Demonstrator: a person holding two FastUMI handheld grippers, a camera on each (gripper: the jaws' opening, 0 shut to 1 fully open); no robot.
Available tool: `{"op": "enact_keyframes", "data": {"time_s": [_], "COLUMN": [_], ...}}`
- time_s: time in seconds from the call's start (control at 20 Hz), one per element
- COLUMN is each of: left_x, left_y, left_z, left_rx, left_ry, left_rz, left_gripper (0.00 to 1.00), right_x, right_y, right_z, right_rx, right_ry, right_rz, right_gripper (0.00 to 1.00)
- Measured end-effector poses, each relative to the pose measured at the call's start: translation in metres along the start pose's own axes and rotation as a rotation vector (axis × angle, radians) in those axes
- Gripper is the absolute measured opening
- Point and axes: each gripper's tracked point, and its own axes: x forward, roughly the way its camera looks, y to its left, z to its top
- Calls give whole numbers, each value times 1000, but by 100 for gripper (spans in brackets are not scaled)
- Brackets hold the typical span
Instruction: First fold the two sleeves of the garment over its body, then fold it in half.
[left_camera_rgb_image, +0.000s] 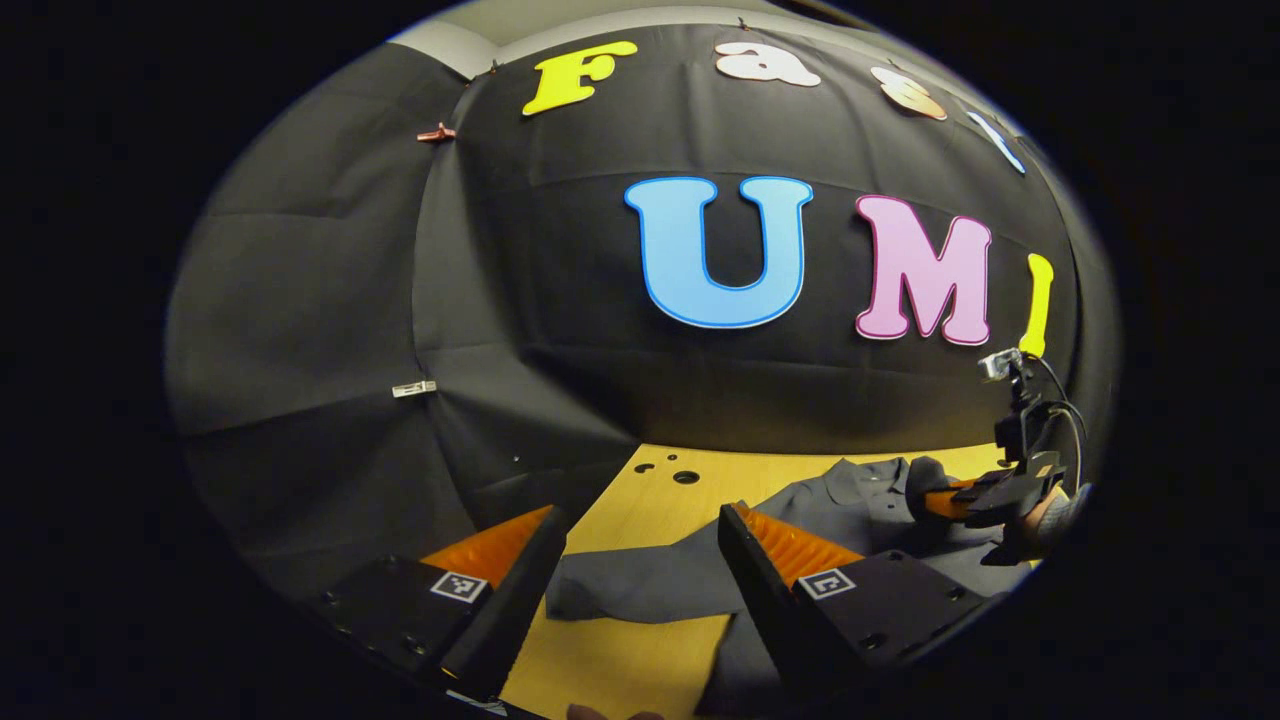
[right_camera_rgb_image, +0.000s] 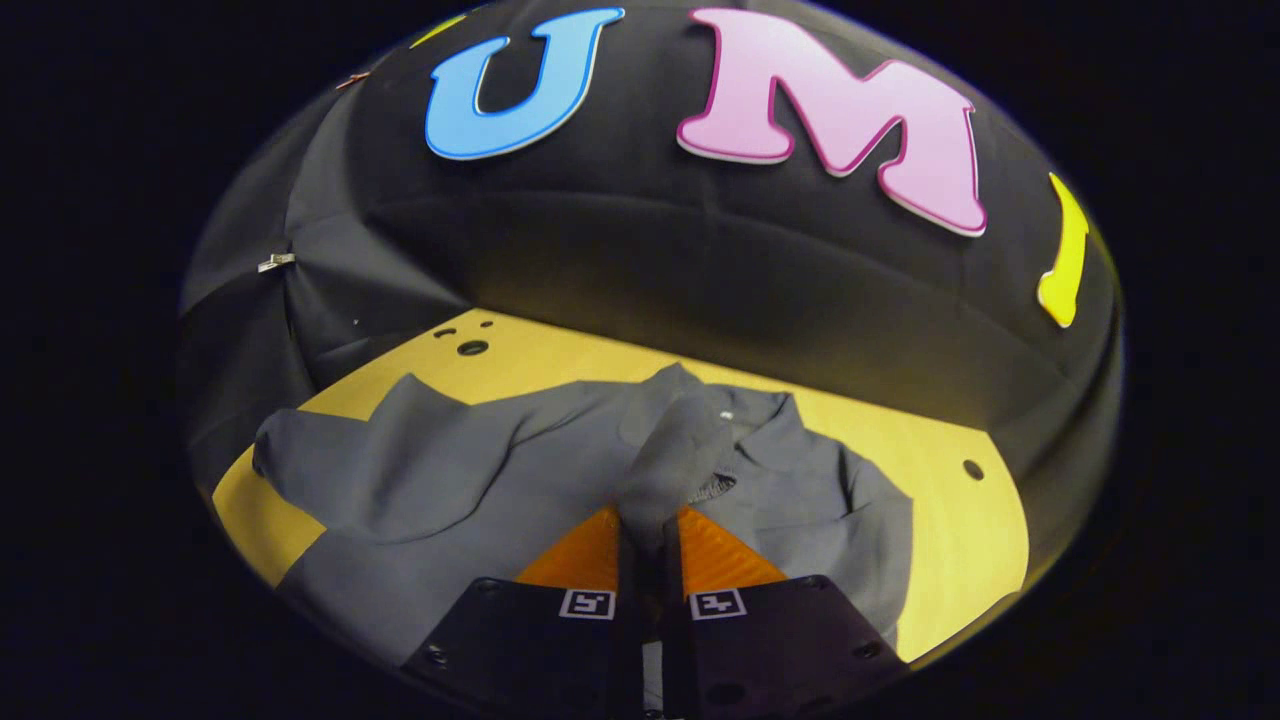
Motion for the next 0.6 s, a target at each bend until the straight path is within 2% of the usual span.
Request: {"op": "enact_keyframes", "data": {"time_s": [0.2, 0.55, 0.6], "left_x": [2, 11, 14], "left_y": [12, 14, 12], "left_z": [-9, -28, -32], "left_rx": [-5, -20, -33], "left_ry": [16, 41, 47], "left_rz": [26, 24, 23], "left_gripper": [97, 97, 97], "right_x": [22, 31, 30], "right_y": [20, 48, 53], "right_z": [-26, -44, -43], "right_rx": [30, 100, 116], "right_ry": [78, 143, 143], "right_rz": [26, 76, 92], "right_gripper": [13, 24, 16]}}
